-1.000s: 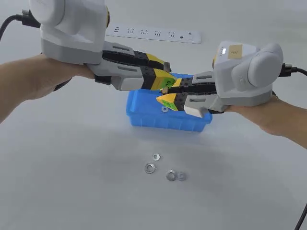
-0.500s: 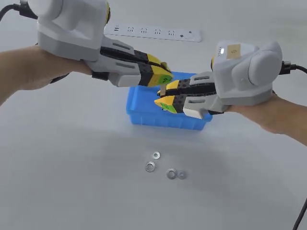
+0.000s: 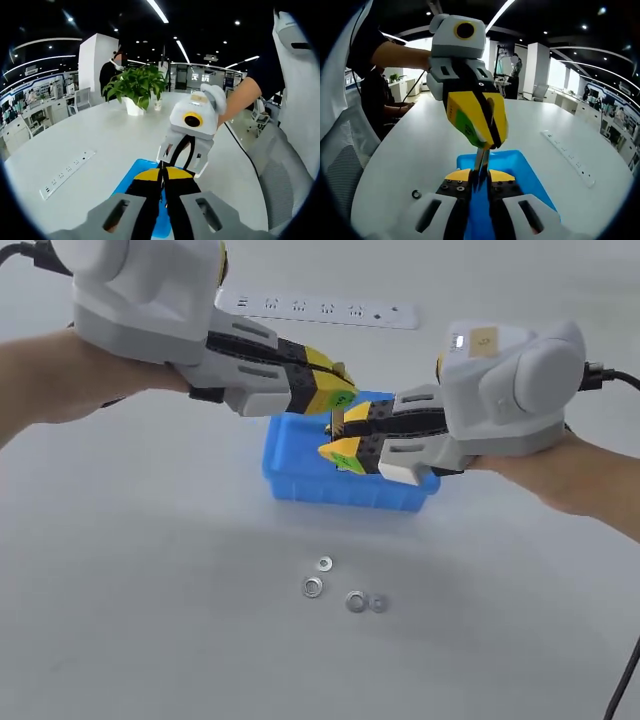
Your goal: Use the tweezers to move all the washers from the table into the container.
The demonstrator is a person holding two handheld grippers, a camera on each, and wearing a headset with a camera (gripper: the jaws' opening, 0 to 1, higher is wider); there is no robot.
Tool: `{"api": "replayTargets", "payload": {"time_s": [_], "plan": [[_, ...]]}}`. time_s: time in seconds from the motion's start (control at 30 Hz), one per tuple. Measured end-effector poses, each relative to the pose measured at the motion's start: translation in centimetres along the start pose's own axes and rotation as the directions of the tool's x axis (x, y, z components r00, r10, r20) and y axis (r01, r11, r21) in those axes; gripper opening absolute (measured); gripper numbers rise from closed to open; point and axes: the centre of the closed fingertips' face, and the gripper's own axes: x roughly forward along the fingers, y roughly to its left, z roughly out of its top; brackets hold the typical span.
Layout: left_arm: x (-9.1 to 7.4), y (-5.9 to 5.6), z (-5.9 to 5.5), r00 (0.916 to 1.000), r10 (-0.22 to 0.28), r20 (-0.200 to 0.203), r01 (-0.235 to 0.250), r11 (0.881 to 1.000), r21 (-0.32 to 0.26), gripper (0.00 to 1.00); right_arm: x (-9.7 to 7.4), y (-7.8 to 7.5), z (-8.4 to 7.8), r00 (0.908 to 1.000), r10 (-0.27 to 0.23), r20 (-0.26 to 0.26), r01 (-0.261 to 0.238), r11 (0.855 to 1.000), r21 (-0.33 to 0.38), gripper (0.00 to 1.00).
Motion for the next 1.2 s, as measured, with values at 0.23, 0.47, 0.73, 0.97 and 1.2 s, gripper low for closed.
{"api": "replayTargets", "payload": {"time_s": [0.23,0.47,0.73,0.97,1.2], "plan": [[-0.3,-0.5,0.6,1.0000,-0.010,0.001,0.010,0.999,0.035,0.05,0.0,0.1,0.3,1.0000,-0.007,-0.003,0.007,1.000,-0.015,0.15],[-0.5,-0.3,0.8,0.9998,-0.014,-0.011,0.015,0.997,0.074,0.05,-0.4,-0.1,0.1,0.9998,-0.009,-0.015,0.009,1.000,-0.007,0.20],[-1.1,-0.2,2.0,0.9998,-0.019,-0.011,0.020,0.993,0.120,0.05,-1.5,-0.8,-0.2,0.9999,0.004,0.010,-0.005,0.997,0.082,0.34],[-1.2,-1.8,2.3,0.9967,-0.071,-0.040,0.076,0.985,0.153,0.05,-3.1,-0.3,0.1,0.9996,0.017,0.023,-0.019,0.997,0.077,0.40],[-1.8,-2.8,2.5,0.9947,-0.097,-0.035,0.101,0.984,0.149,0.05,-5.1,1.0,-0.1,0.9995,0.017,0.028,-0.020,0.997,0.080,0.45]]}}
